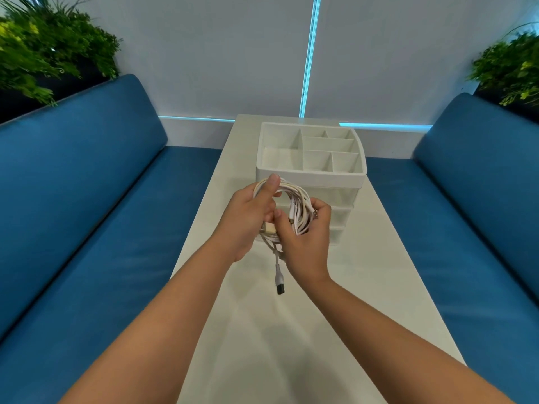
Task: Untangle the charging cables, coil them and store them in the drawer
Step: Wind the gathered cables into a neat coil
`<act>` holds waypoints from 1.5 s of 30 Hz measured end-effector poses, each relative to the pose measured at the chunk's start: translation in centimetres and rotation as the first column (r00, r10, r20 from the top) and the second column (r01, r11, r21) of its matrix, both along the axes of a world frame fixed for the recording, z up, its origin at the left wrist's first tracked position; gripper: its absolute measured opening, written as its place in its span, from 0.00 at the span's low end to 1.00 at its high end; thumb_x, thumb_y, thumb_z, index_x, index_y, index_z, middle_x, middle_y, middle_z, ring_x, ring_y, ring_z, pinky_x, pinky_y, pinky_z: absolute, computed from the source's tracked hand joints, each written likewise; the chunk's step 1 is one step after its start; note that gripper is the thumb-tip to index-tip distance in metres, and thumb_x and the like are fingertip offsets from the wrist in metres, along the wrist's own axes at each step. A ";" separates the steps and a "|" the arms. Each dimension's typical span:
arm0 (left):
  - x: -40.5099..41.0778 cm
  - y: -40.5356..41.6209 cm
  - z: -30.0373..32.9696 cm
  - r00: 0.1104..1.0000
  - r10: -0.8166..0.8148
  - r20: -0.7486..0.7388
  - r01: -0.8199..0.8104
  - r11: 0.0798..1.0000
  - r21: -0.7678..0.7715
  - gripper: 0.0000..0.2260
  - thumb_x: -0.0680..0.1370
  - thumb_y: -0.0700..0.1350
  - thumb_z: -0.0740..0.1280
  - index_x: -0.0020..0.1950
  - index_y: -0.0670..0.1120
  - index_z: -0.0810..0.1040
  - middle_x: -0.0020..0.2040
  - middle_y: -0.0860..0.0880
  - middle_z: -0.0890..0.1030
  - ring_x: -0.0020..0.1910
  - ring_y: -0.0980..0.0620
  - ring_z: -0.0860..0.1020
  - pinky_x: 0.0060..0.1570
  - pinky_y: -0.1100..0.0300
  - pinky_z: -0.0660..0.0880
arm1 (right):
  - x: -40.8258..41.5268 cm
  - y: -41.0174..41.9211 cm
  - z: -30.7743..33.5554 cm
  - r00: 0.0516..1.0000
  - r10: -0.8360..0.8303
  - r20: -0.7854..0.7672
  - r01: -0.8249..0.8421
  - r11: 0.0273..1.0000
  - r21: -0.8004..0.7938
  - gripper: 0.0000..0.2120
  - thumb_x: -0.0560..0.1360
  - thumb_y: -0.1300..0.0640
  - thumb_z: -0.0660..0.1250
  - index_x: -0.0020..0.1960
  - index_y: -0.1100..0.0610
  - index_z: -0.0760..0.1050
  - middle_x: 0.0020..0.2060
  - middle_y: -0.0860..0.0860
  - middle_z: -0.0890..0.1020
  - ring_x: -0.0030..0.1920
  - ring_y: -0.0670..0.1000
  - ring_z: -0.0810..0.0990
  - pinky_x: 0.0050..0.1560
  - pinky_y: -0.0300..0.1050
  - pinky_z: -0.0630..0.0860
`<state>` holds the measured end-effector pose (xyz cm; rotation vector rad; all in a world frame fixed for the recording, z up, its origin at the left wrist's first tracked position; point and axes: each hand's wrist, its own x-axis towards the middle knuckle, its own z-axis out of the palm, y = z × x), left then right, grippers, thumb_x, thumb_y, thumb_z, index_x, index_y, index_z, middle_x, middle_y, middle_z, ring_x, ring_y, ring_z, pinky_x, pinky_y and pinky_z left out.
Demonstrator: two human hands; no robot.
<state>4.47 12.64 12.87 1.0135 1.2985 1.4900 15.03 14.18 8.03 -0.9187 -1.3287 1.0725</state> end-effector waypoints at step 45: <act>1.0 -2.0 -2.2 0.869 -0.265 -0.417 0.265 0.962 -0.061 0.16 0.83 0.48 0.63 0.71 0.52 0.67 0.60 0.58 0.77 0.59 0.64 0.75 0.57 0.68 0.73 | 2.1 1.4 1.9 0.986 -0.168 -0.015 0.160 0.957 -0.242 0.23 0.80 0.41 0.56 0.40 0.59 0.73 0.27 0.49 0.74 0.29 0.45 0.74 0.33 0.40 0.72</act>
